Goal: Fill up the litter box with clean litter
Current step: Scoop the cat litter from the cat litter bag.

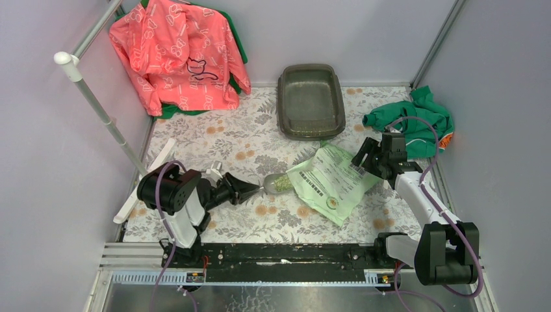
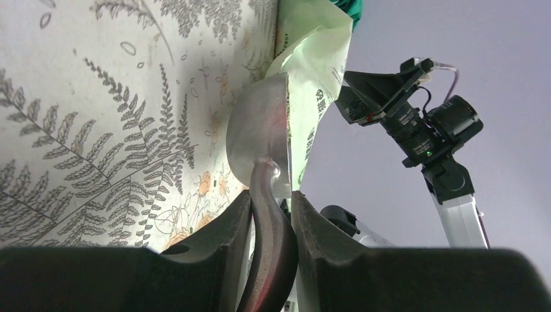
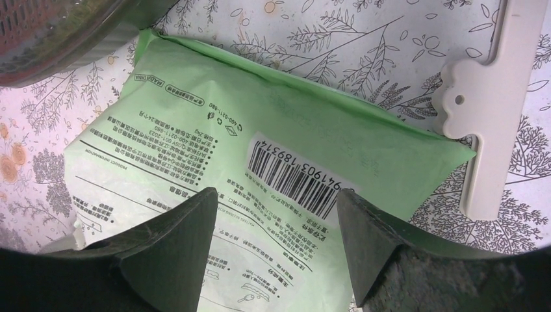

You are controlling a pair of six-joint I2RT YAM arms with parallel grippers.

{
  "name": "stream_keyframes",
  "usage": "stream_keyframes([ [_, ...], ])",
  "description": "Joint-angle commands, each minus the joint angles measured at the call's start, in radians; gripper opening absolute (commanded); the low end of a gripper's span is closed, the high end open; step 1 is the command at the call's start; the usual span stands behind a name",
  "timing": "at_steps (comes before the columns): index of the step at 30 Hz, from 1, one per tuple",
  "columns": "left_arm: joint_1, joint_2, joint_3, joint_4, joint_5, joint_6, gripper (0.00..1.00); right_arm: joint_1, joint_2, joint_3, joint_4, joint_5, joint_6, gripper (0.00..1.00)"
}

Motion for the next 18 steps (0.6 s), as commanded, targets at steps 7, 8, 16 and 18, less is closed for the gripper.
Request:
stream_keyframes([
  [7,0.206,-0.117,-0.188,0.052,0.171,0.027,0.00,-0.007,-0.002,0.028,0.025,-0.007,0.006,0.75],
  [8,0.221,-0.118,-0.189,0.049,0.184,0.024,0.00,-0.006,0.000,0.031,0.024,-0.005,0.006,0.75],
  [16,0.308,-0.103,-0.183,-0.059,0.248,0.081,0.00,-0.006,0.037,0.060,0.033,-0.032,0.010,0.75],
  [18,0.320,-0.100,-0.189,-0.079,0.254,0.102,0.00,-0.007,0.045,0.060,0.039,-0.037,0.010,0.75],
])
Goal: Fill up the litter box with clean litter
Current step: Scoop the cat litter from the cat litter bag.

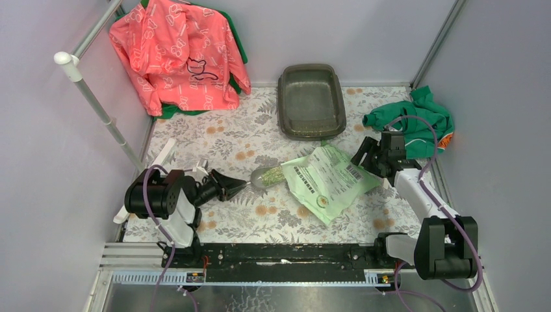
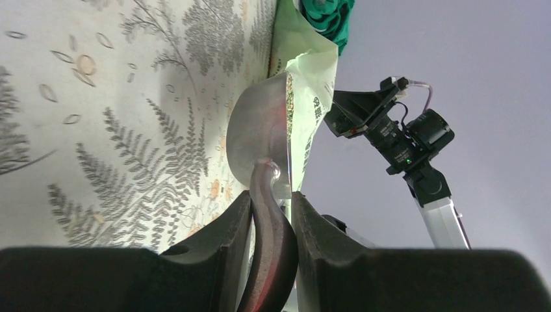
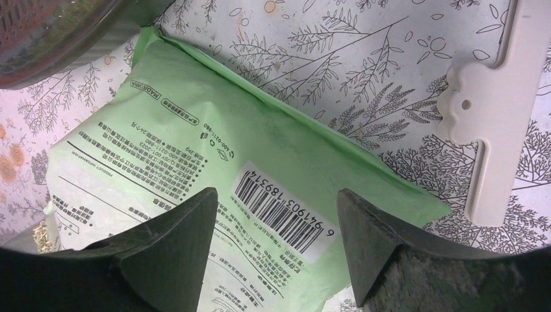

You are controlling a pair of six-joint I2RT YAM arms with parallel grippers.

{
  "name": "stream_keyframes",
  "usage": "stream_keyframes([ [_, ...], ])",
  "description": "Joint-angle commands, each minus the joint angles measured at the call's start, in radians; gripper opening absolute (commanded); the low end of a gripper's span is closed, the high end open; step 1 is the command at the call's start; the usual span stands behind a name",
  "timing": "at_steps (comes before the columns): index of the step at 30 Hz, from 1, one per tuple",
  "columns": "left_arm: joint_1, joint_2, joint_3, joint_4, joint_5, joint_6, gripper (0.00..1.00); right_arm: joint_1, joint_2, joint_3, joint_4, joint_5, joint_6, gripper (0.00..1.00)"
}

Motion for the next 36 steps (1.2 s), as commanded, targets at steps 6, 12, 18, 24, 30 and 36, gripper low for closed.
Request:
stream_keyframes([
  [6,0.079,-0.045,-0.193,-0.105,0.060,0.107,0.00,-0.005,0.030,0.047,0.049,-0.027,0.009,0.75],
  [12,0.159,-0.293,-0.184,-0.437,0.067,0.199,0.00,-0.004,0.041,0.051,0.055,-0.032,0.011,0.75],
  [18,0.185,-0.625,-0.142,-0.853,0.019,0.278,0.00,-0.004,0.055,0.040,0.074,-0.042,0.019,0.75],
  [24,0.188,-0.632,-0.147,-0.734,0.036,0.163,0.00,-0.004,0.061,0.033,0.084,-0.047,0.022,0.75],
  [30,0.187,-0.583,-0.104,-0.559,0.055,0.031,0.00,-0.004,0.065,0.028,0.090,-0.051,0.024,0.75],
  [36,0.188,-0.679,0.010,-0.705,0.019,0.034,0.00,-0.004,0.070,0.026,0.096,-0.057,0.025,0.75],
])
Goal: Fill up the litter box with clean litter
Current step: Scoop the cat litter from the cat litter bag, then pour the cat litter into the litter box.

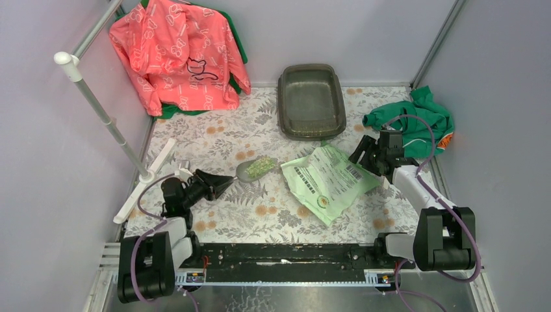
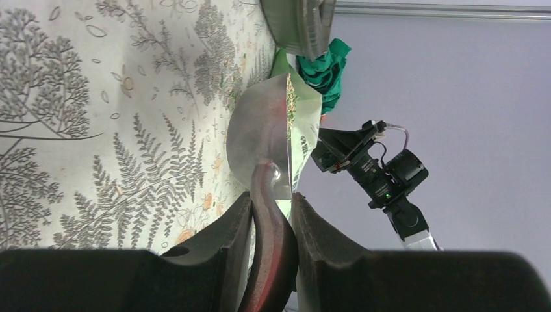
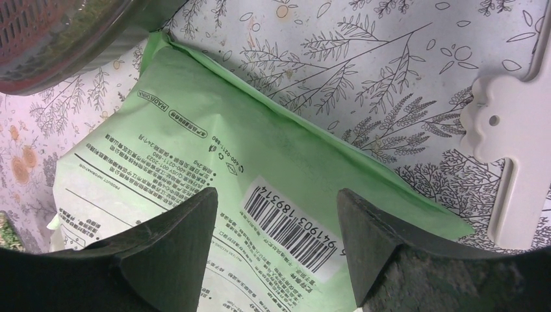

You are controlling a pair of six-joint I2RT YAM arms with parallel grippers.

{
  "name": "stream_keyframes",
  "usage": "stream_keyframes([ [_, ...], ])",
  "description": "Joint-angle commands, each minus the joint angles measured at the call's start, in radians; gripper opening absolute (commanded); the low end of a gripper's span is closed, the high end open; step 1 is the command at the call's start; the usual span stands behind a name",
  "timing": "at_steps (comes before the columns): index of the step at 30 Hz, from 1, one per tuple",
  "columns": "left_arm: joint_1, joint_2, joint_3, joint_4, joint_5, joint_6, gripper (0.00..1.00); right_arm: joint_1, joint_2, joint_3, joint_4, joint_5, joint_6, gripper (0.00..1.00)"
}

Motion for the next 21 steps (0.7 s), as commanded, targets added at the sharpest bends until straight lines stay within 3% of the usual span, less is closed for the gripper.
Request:
stream_keyframes([
  [1,0.007,-0.046,0.031,0.008,-0.001,-0.040,0.00,-0.002,0.008,0.020,0.039,-0.028,0.008,0.75],
  [7,-0.011,0.055,0.112,0.102,-0.046,-0.099,0.00,-0.004,0.013,0.020,0.047,-0.036,0.016,0.75],
  [17,-0.232,0.203,0.349,0.127,-0.254,-0.120,0.00,-0.003,0.009,0.017,0.047,-0.040,0.013,0.75],
  [21,-0.286,0.269,0.499,0.054,-0.318,-0.073,0.00,-0.003,0.004,0.014,0.045,-0.042,0.015,0.75],
])
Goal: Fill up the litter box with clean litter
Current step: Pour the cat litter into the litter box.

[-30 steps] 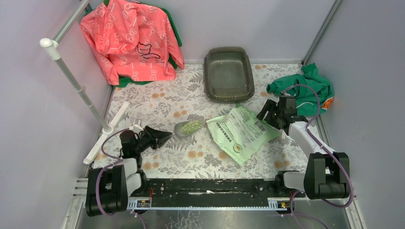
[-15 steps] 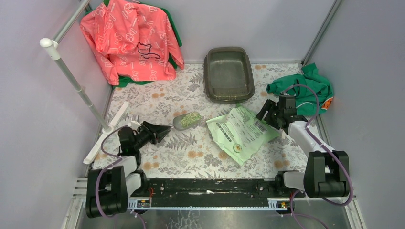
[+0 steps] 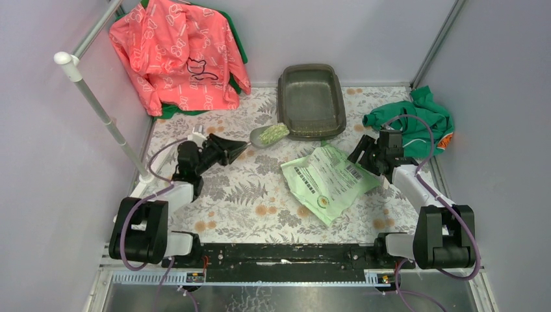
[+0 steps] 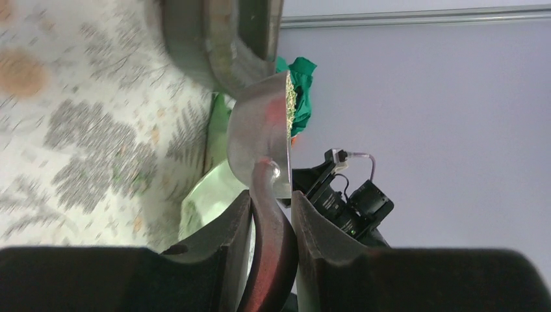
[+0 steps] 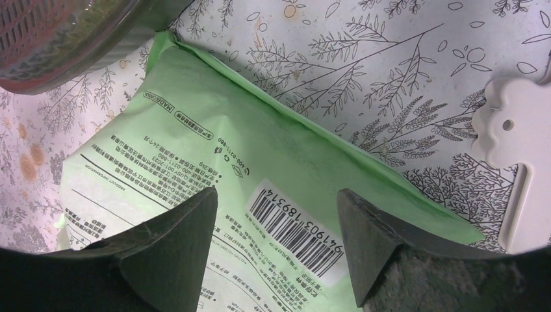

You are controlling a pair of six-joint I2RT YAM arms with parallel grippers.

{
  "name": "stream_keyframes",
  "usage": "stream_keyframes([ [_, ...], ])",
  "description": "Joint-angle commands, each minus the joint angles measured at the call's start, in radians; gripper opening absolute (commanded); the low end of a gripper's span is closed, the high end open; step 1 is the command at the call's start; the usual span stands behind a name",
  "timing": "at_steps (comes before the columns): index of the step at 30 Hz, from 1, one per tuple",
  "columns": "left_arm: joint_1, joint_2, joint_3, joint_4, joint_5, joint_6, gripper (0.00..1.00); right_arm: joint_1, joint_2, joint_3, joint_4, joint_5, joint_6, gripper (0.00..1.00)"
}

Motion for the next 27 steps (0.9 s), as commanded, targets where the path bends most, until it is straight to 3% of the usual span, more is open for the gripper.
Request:
stream_keyframes([
  [1,-0.053,0.065,0.177,0.032,-0.105,0.036,0.00,-0.004,-0.012,0.013,0.029,-0.020,0.007,0.75],
  [16,-0.210,0.598,0.849,-0.170,-0.243,0.187,0.00,-0.004,-0.004,-0.002,0.049,-0.044,0.016,0.76],
  [27,-0.294,0.812,1.246,-0.451,-0.396,0.494,0.00,-0.006,-0.006,-0.003,0.059,-0.057,0.013,0.76],
])
